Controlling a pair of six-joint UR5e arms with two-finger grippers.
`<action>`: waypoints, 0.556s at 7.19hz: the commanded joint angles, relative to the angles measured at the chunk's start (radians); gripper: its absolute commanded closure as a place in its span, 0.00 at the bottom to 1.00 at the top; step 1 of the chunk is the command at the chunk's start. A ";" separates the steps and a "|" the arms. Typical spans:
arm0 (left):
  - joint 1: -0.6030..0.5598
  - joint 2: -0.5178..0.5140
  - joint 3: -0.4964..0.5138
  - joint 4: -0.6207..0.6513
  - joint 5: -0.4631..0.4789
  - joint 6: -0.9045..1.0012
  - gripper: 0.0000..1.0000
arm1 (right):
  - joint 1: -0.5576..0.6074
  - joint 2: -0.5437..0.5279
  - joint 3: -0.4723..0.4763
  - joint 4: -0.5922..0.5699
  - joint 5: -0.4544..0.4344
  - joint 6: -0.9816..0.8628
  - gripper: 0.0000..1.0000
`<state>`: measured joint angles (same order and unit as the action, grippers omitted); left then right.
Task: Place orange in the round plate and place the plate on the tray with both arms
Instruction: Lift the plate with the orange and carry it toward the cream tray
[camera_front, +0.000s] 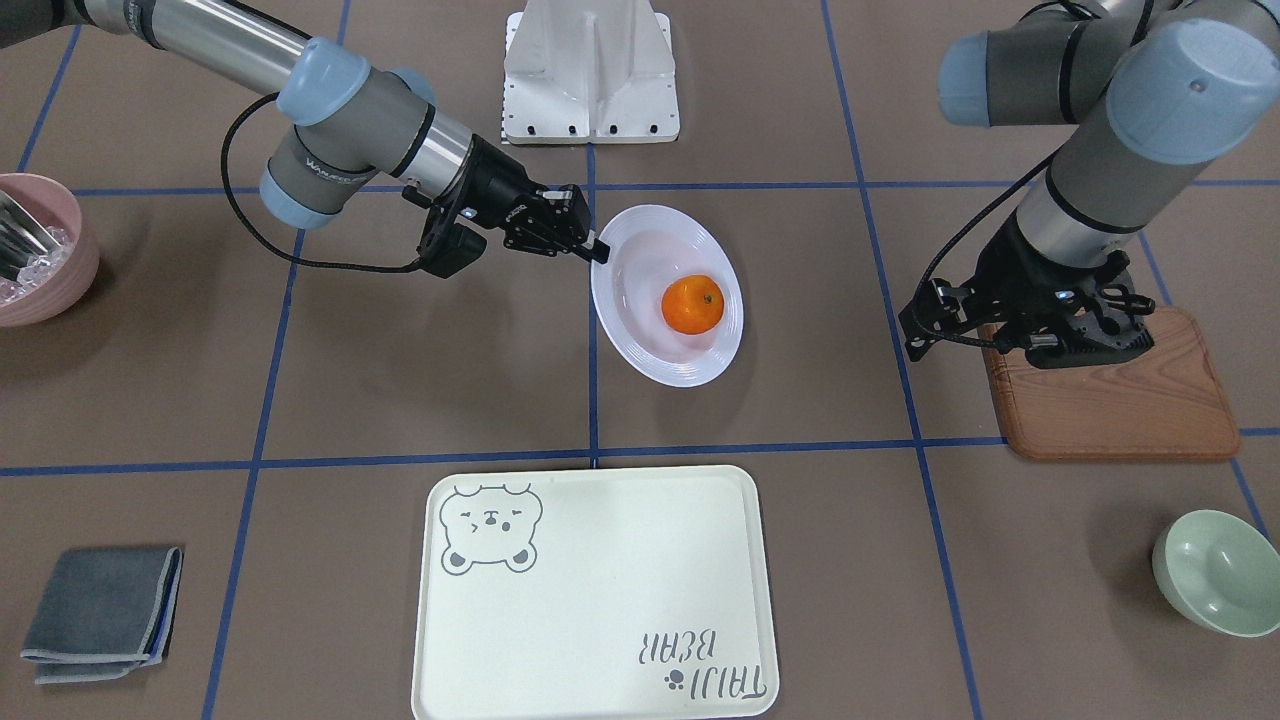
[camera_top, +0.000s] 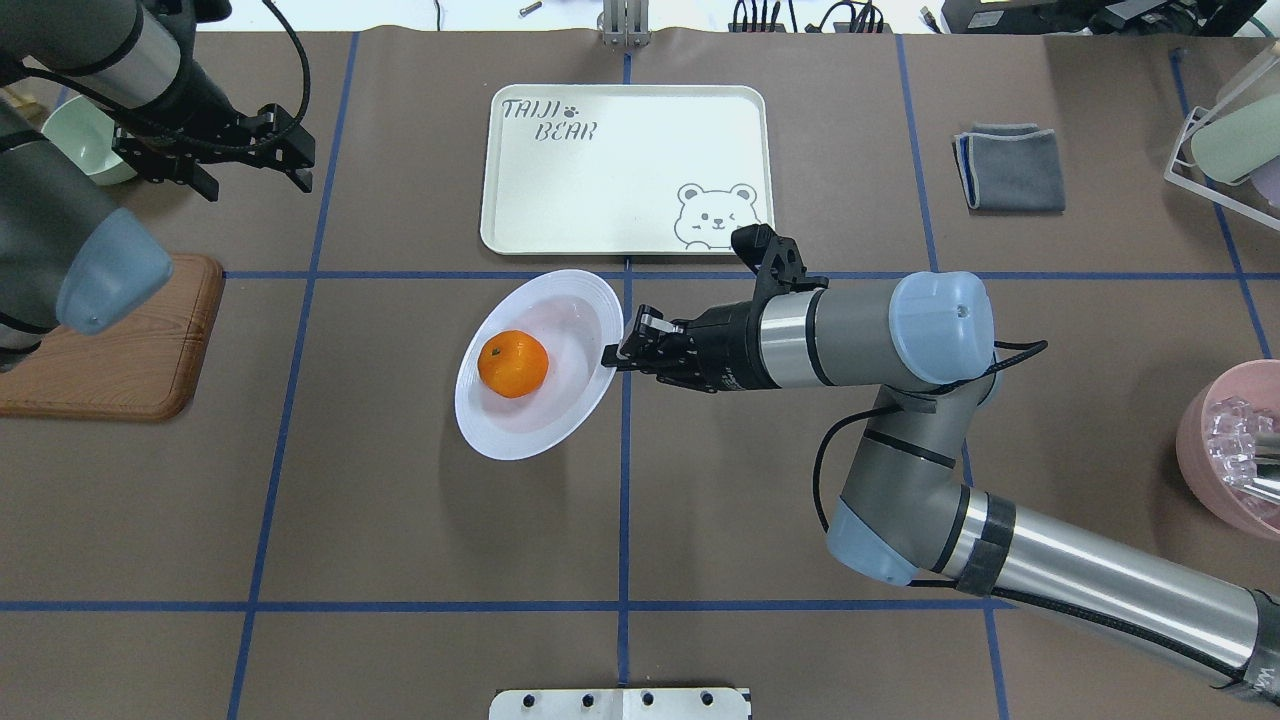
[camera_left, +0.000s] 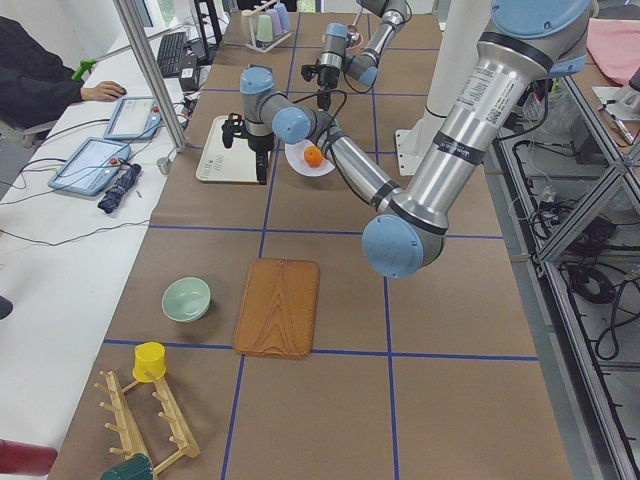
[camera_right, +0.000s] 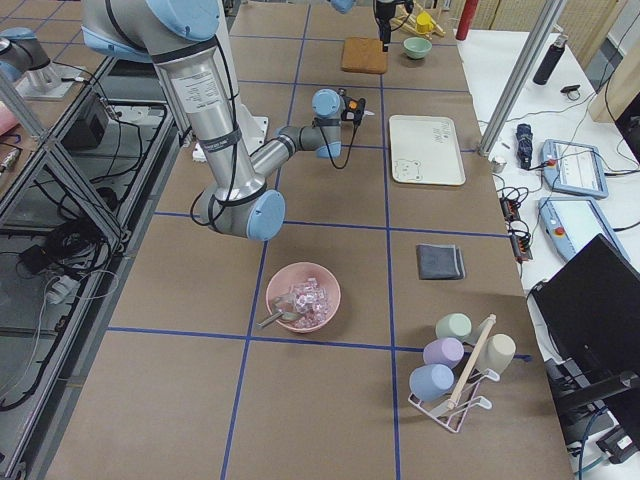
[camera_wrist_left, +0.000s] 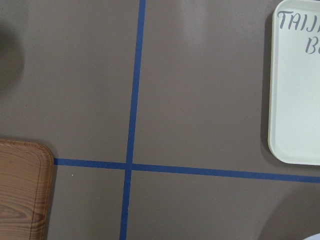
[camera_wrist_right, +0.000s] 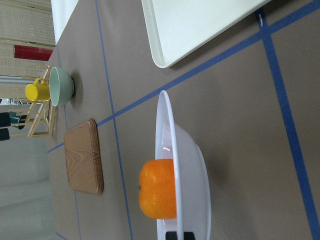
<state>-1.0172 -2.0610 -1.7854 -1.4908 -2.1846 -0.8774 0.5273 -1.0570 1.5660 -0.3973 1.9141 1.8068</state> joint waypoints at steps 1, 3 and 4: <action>-0.001 -0.001 0.001 0.000 0.000 0.000 0.02 | 0.011 -0.027 -0.003 0.092 -0.022 0.044 1.00; -0.003 -0.002 0.001 0.001 0.000 0.000 0.02 | 0.026 -0.029 -0.007 0.100 -0.117 0.074 1.00; -0.006 -0.002 0.001 0.003 0.002 0.000 0.02 | 0.033 -0.029 -0.009 0.101 -0.186 0.101 1.00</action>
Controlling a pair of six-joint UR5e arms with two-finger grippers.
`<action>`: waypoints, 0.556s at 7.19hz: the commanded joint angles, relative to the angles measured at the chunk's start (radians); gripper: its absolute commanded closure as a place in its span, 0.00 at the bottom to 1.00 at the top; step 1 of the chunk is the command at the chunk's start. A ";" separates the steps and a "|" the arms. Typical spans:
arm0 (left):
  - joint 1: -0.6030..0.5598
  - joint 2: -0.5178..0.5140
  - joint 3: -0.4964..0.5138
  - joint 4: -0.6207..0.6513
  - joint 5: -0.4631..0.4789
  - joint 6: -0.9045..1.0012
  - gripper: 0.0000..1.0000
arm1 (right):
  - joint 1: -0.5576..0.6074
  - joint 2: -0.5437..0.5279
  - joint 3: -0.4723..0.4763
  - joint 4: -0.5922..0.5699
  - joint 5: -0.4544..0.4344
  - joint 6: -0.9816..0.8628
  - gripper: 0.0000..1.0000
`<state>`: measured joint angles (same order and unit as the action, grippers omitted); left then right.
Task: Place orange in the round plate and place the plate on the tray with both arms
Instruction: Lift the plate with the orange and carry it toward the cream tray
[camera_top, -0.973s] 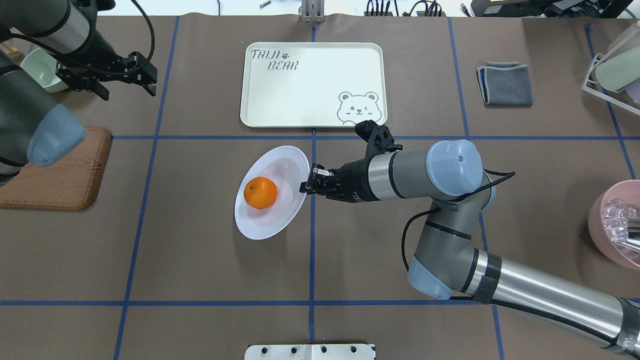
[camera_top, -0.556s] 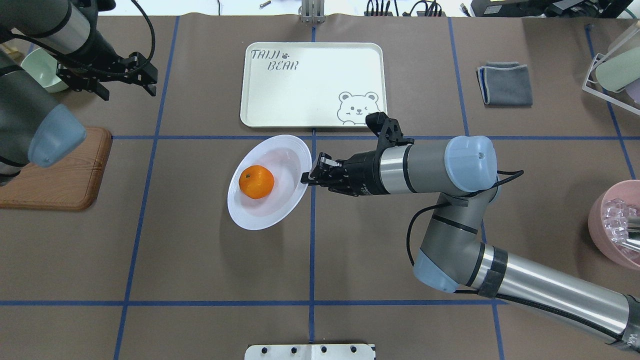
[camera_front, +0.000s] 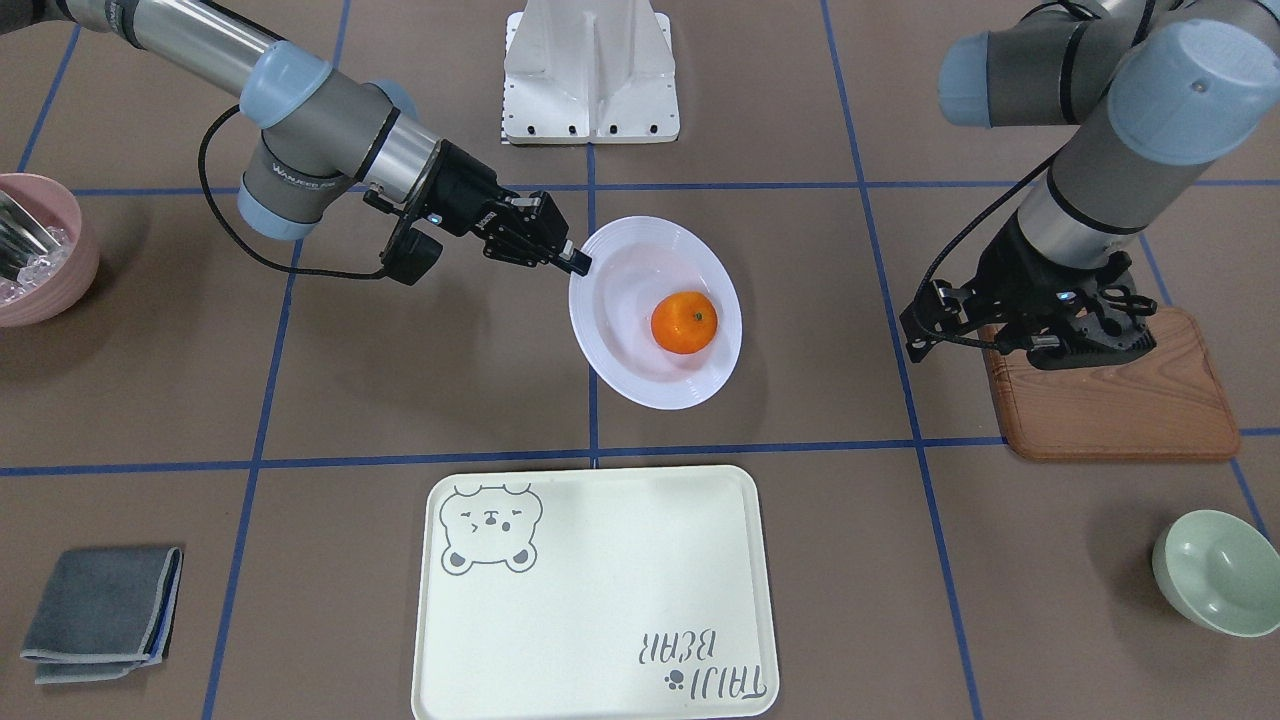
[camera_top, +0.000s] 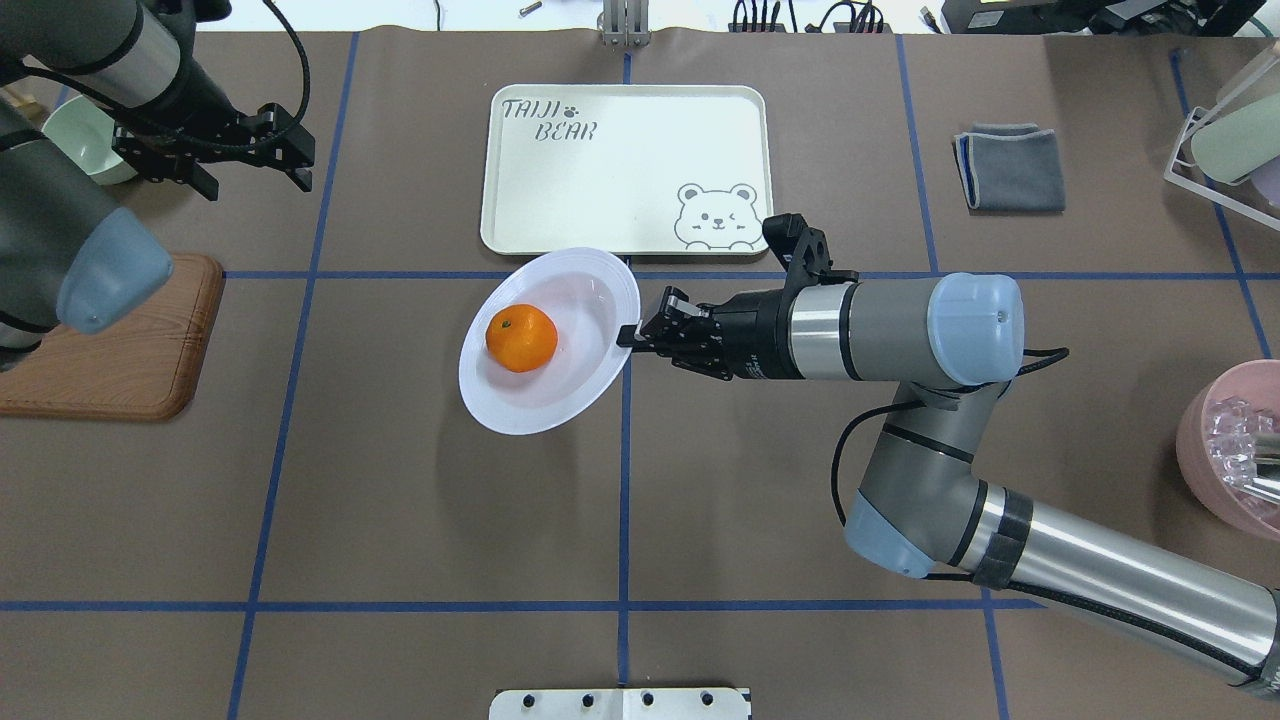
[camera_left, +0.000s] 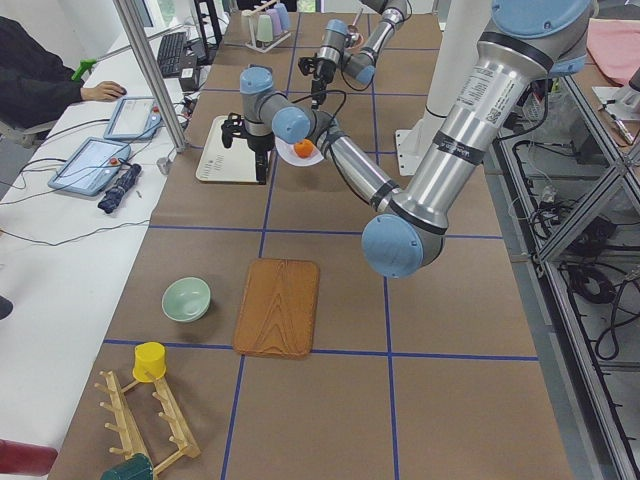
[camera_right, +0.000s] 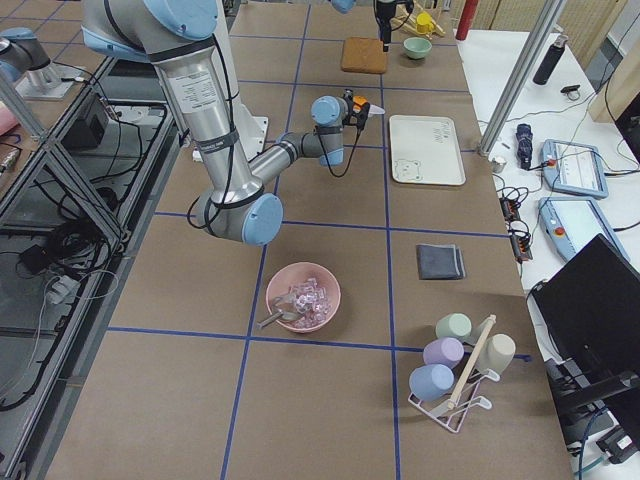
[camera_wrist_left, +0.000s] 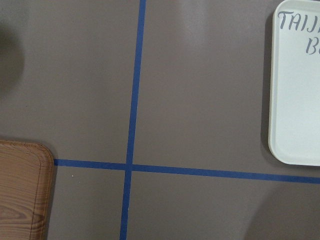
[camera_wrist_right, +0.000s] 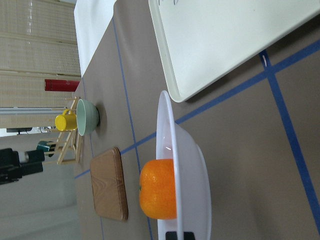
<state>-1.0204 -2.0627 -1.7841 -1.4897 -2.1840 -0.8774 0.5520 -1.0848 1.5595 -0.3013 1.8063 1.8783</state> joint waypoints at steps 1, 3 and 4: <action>-0.004 -0.002 0.000 0.002 0.001 0.000 0.02 | 0.009 -0.001 -0.007 0.005 -0.141 0.057 1.00; -0.004 -0.002 0.003 0.003 0.003 0.000 0.02 | 0.019 0.031 -0.059 0.005 -0.283 0.154 1.00; -0.006 -0.002 0.003 0.003 0.003 0.000 0.02 | 0.029 0.040 -0.093 0.004 -0.316 0.174 1.00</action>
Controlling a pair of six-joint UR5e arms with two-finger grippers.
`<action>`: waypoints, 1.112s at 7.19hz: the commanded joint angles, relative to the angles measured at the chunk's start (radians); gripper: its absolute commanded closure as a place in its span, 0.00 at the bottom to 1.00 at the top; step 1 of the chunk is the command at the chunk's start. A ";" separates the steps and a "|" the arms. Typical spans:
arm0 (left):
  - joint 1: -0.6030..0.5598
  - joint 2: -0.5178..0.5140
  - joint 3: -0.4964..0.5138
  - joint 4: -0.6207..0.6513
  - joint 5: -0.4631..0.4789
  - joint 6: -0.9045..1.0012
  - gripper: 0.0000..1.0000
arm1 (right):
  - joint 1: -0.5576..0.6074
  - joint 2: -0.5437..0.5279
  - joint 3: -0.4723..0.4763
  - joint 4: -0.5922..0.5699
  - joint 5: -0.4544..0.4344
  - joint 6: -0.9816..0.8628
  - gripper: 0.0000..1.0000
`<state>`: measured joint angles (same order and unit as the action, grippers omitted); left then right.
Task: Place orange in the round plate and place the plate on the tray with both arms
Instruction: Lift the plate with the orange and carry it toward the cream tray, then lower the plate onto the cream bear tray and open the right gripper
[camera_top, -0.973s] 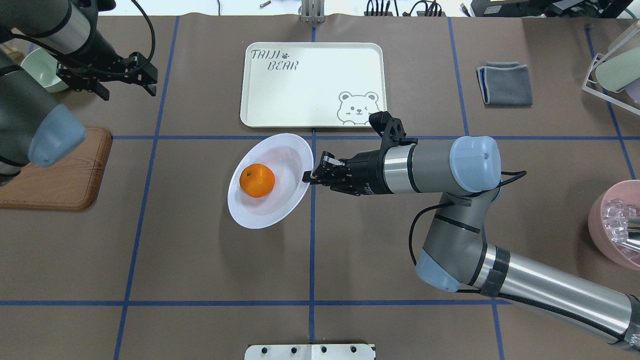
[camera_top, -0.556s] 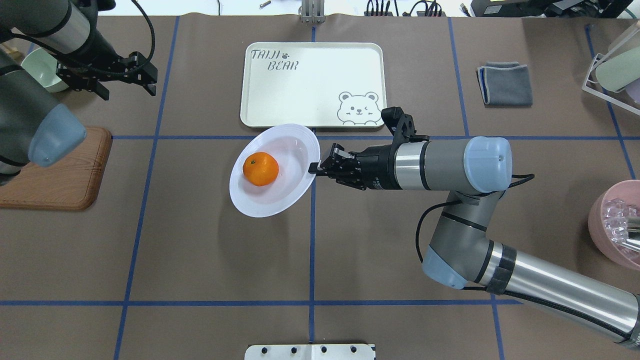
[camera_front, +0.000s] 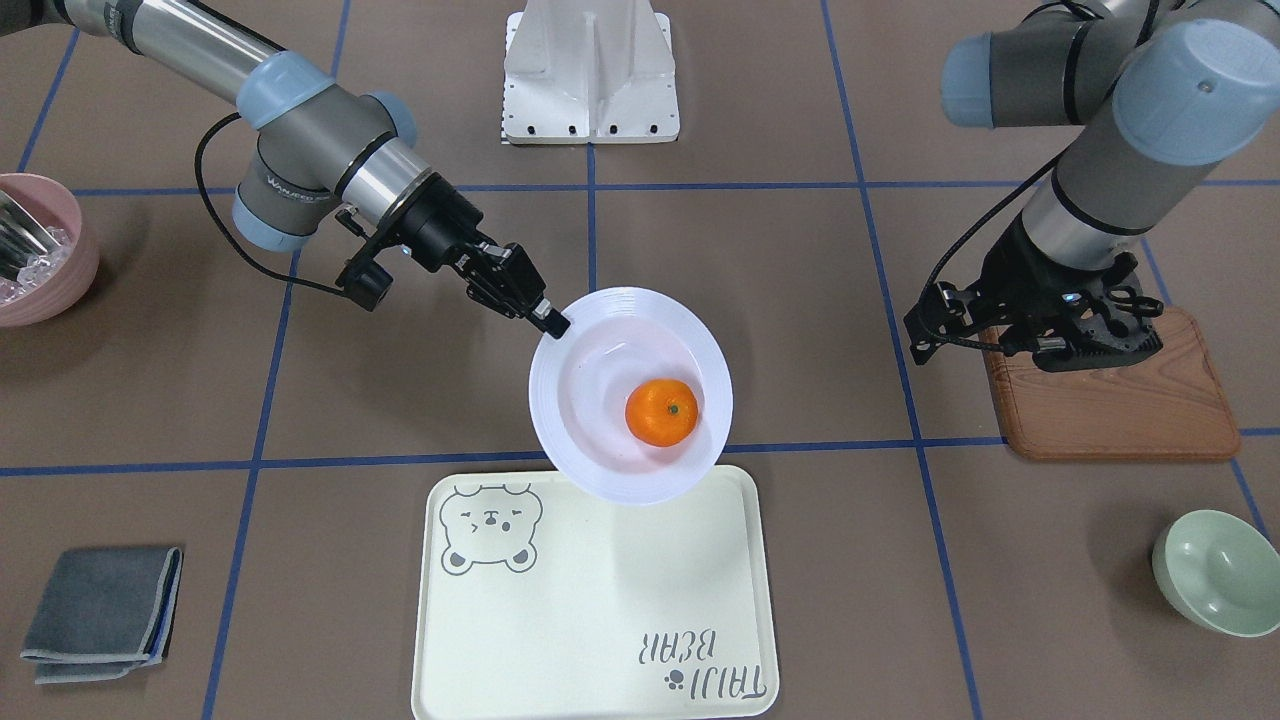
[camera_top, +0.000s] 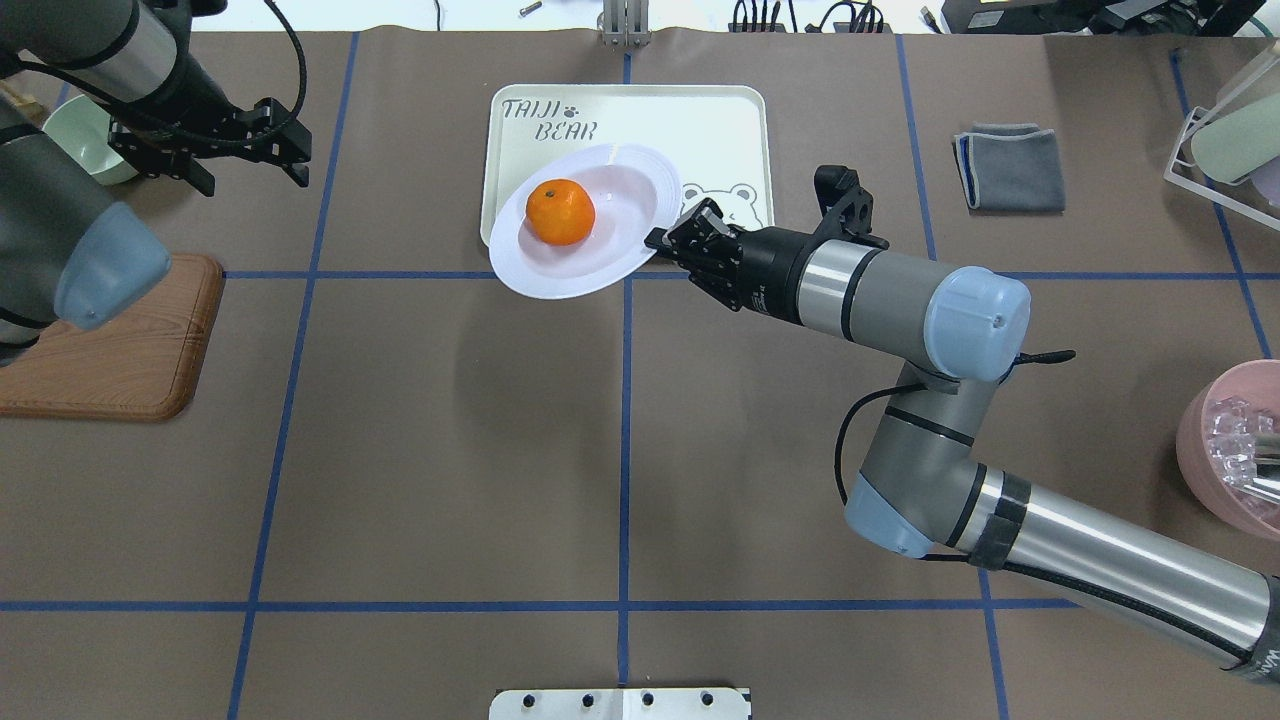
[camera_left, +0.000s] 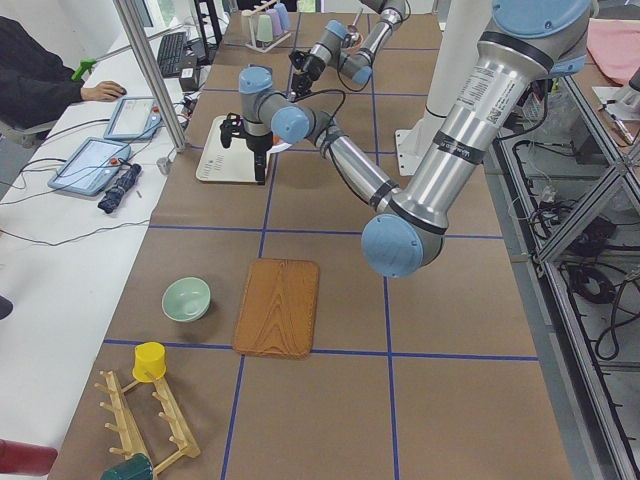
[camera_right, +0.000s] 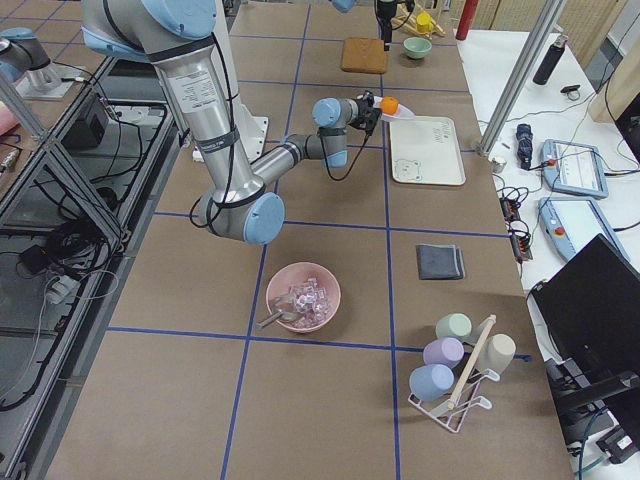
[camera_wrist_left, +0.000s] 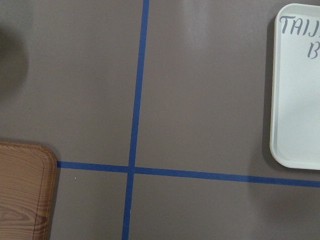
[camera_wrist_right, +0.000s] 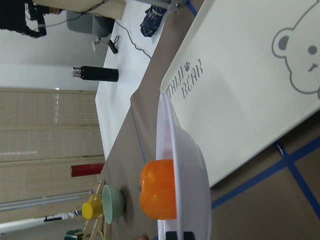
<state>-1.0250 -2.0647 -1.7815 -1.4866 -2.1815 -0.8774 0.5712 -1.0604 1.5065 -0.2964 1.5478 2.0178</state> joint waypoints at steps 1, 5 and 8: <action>-0.004 0.000 0.001 0.000 0.000 0.000 0.02 | 0.036 0.036 -0.067 -0.007 -0.075 0.082 1.00; -0.014 0.000 0.004 0.000 0.000 0.000 0.02 | 0.096 0.212 -0.285 -0.081 -0.081 0.127 1.00; -0.014 0.000 0.004 0.000 0.002 0.002 0.02 | 0.096 0.255 -0.367 -0.081 -0.100 0.144 1.00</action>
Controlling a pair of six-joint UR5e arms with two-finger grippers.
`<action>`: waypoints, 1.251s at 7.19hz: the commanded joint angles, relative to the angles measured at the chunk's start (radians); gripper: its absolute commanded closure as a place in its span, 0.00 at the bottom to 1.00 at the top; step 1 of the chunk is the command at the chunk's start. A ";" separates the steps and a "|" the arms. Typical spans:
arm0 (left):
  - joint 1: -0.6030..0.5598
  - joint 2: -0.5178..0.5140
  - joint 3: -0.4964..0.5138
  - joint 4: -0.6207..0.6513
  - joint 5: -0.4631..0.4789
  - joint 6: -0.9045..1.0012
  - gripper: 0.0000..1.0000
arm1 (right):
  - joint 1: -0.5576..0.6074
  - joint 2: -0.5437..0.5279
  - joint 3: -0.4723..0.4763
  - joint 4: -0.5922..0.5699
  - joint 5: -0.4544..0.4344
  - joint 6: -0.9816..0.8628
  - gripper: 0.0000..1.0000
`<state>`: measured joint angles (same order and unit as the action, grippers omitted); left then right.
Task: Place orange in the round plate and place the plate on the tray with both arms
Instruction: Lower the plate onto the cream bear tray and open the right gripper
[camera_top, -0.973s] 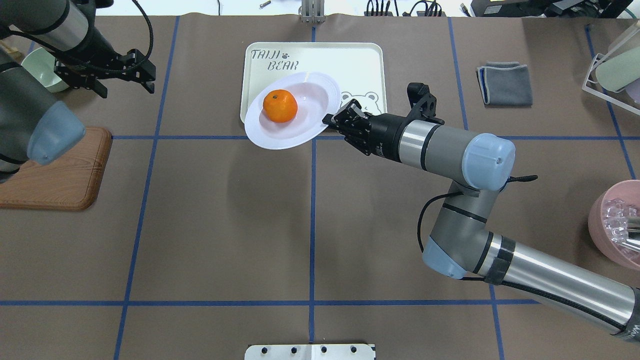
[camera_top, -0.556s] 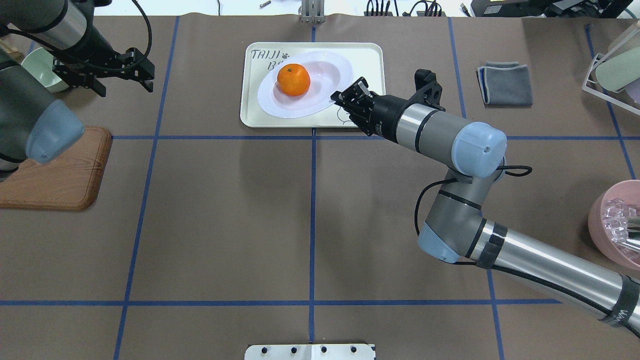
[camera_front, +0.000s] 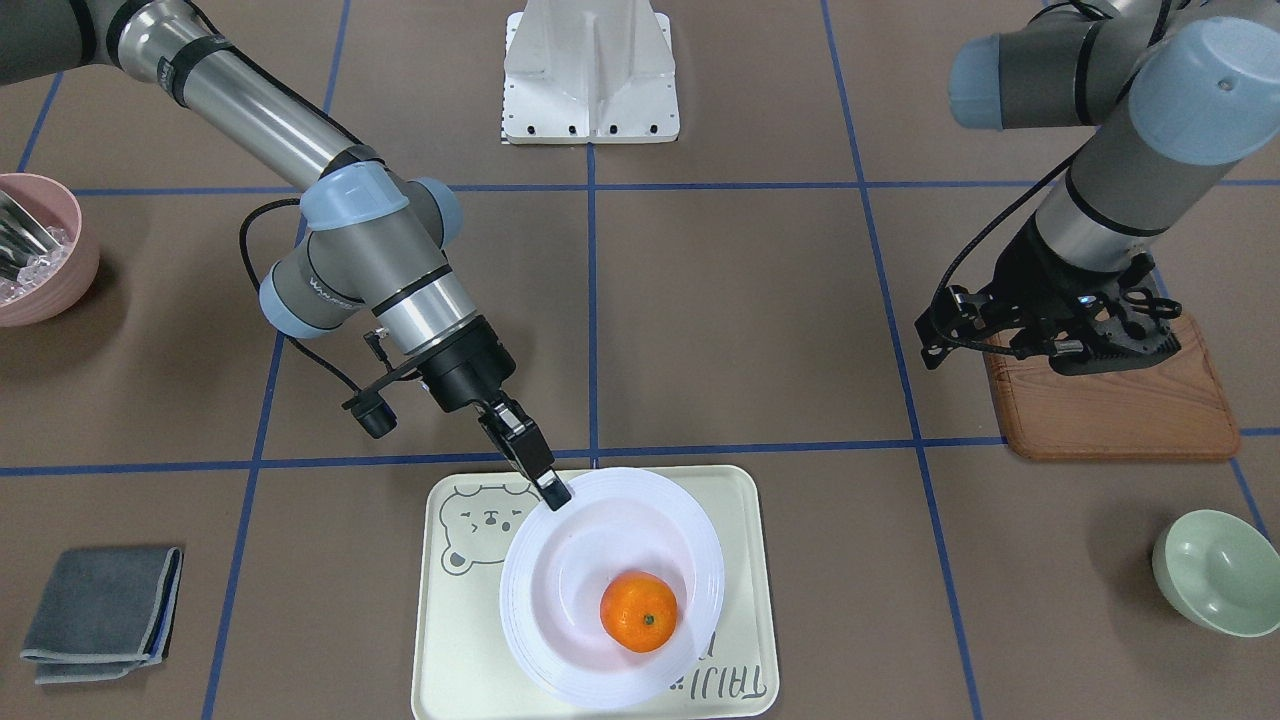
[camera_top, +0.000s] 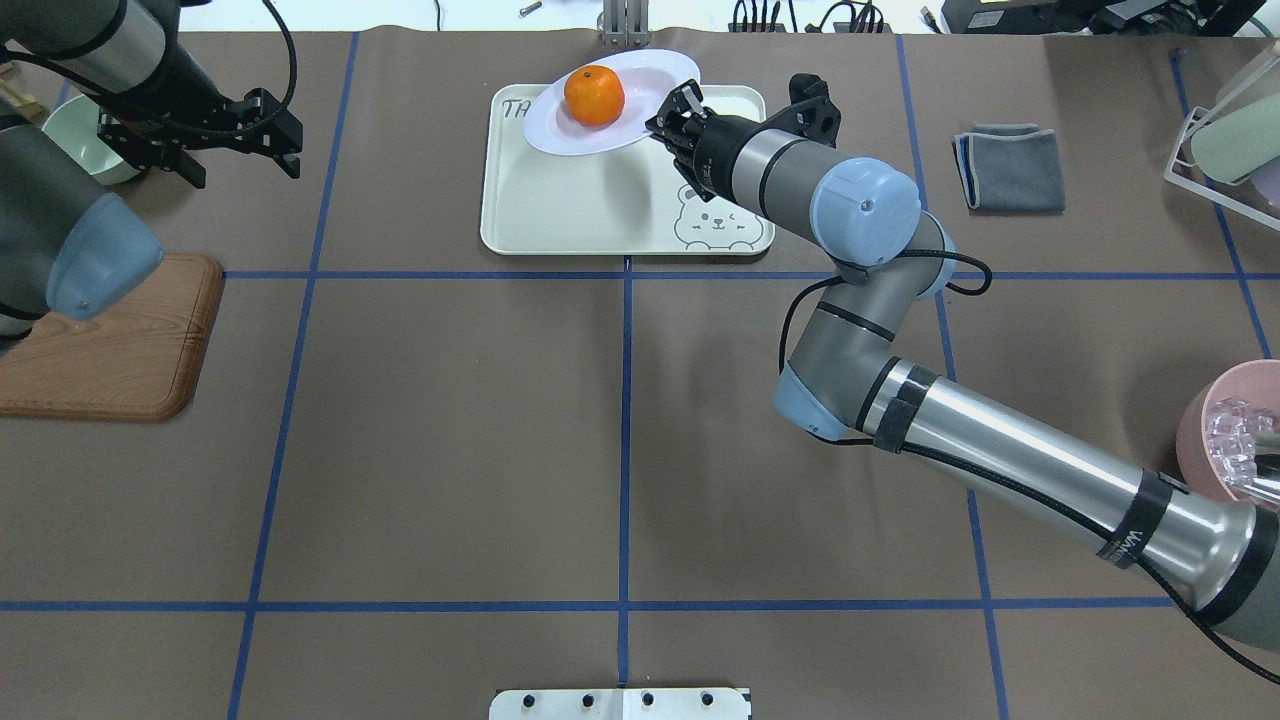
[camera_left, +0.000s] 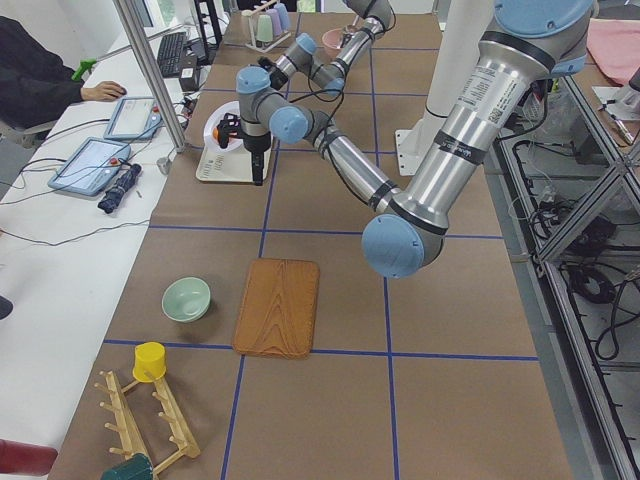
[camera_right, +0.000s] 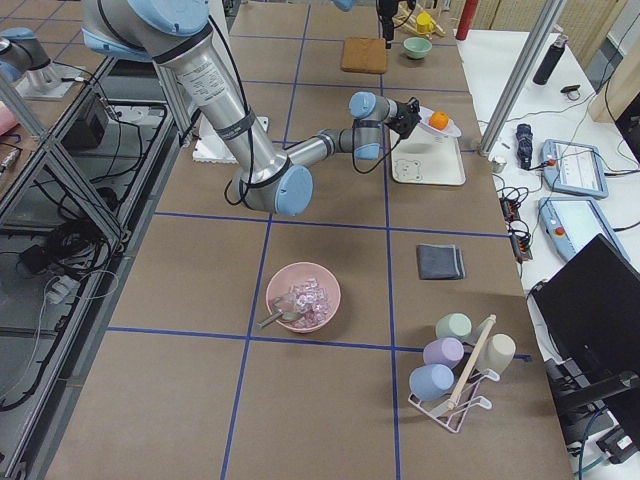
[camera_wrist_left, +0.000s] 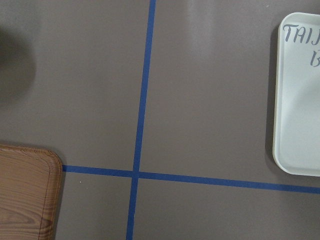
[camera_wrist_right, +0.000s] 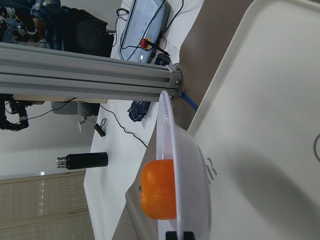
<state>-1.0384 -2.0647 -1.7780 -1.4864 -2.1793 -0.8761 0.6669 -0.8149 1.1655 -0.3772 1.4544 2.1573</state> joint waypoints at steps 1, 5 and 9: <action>-0.002 0.002 0.000 0.000 0.000 0.000 0.02 | -0.004 0.010 -0.048 0.000 -0.006 0.004 1.00; -0.002 0.005 0.000 0.000 0.001 0.000 0.02 | -0.026 0.008 -0.076 -0.002 -0.006 0.001 1.00; -0.002 0.005 0.002 0.000 0.003 0.000 0.02 | -0.033 0.000 -0.078 -0.002 -0.002 -0.005 1.00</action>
<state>-1.0400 -2.0602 -1.7763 -1.4864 -2.1769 -0.8759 0.6347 -0.8113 1.0877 -0.3800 1.4501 2.1528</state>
